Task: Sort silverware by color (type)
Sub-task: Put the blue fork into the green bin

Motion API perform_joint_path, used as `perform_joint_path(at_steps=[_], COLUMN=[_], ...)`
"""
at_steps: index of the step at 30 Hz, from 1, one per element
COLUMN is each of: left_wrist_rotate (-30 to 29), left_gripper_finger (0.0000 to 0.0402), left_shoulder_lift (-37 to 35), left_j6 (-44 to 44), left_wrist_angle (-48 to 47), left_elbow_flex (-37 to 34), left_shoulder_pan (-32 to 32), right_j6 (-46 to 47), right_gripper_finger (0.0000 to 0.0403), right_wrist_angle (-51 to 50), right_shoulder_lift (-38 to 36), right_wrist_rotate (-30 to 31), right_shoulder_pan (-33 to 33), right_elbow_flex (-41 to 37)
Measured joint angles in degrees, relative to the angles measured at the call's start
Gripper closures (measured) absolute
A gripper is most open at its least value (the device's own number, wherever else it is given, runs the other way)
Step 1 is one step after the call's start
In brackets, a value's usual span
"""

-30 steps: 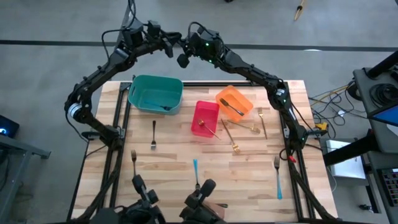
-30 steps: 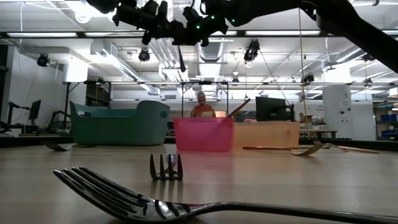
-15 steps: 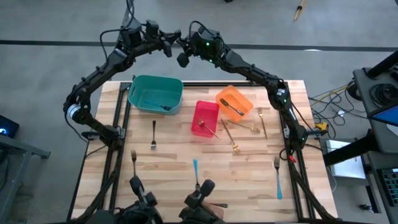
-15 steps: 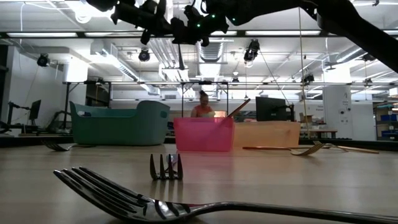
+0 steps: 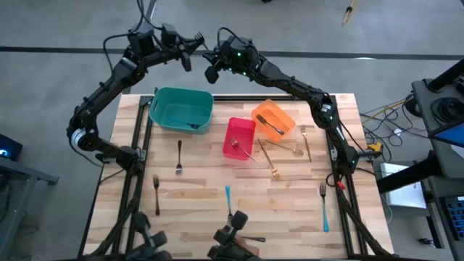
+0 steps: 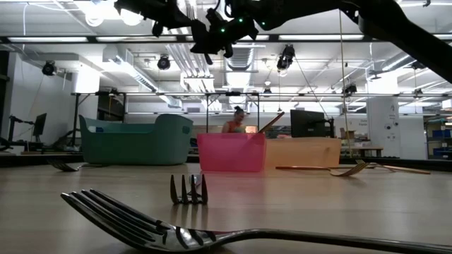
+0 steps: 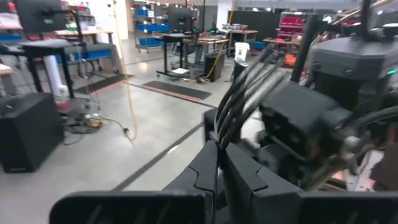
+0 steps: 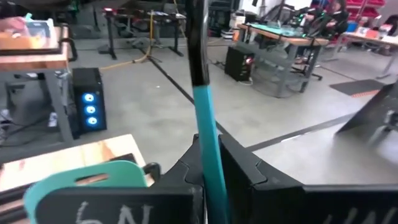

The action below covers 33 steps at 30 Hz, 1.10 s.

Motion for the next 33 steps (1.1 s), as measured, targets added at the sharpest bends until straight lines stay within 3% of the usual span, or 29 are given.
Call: perform_joint_path(at_steps=[9, 16, 23, 27, 33], left_wrist_rotate=[-0.7, 0.2, 0.9, 0.7, 0.6], left_gripper_finger=[0.0401, 0.0401, 0.0401, 0.0400, 0.0400], left_shoulder_lift=[-2.5, -2.5, -2.5, -2.6, -2.4], left_j6=[7.5, 5.9, 5.0, 7.4, 13.7], left_wrist_angle=[-6.7, -6.0, -5.4, -9.4, -17.7], left_elbow_flex=[0.0, 1.0, 5.1, 6.8, 11.0], left_shoulder_pan=[3.2, 3.2, 3.2, 3.4, 4.6], right_j6=[1.0, 1.9, 6.5, 6.5, 7.0], right_gripper_finger=[0.0379, 0.0377, 0.0331, 0.0308, 0.0305], right_wrist_angle=[-1.0, -2.6, -4.3, -4.8, -7.9], right_shoulder_lift=[0.0, 0.0, 1.0, 1.1, 0.8], right_wrist_rotate=[-1.5, -5.0, -6.4, -6.5, -6.7], right_shoulder_pan=[0.1, -0.1, -0.2, -0.2, -0.6], right_elbow_flex=[0.1, 0.1, 0.1, -0.1, 0.0])
